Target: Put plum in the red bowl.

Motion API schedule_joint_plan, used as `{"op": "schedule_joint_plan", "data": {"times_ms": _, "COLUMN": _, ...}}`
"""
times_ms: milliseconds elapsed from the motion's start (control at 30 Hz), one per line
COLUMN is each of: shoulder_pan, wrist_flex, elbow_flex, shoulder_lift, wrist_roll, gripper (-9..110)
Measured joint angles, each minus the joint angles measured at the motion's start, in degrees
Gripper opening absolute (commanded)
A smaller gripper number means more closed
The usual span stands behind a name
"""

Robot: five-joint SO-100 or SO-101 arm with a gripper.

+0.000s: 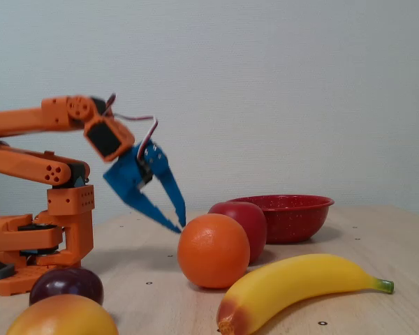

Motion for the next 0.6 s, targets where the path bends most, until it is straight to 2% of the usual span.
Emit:
{"op": "schedule_joint_plan", "data": {"times_ms": 367, "shoulder_pan": 10.4, "wrist_flex": 17.5, "elbow_flex": -24.2, "shoulder_lift": -16.3, "wrist_roll": -4.0, "gripper": 0}}
{"op": "schedule_joint_plan", "data": {"times_ms": 433, "shoulder_pan": 11.8, "wrist_flex": 19.6, "elbow_flex": -27.5, "shoulder_lift": -19.2, "wrist_roll": -7.4, "gripper": 0}}
{"op": "schedule_joint_plan", "data": {"times_ms": 600, "shoulder_pan": 17.1, "wrist_flex": 23.6, "elbow_flex": -34.1, "shoulder_lift": -25.4, "wrist_roll": -8.3, "gripper": 0}}
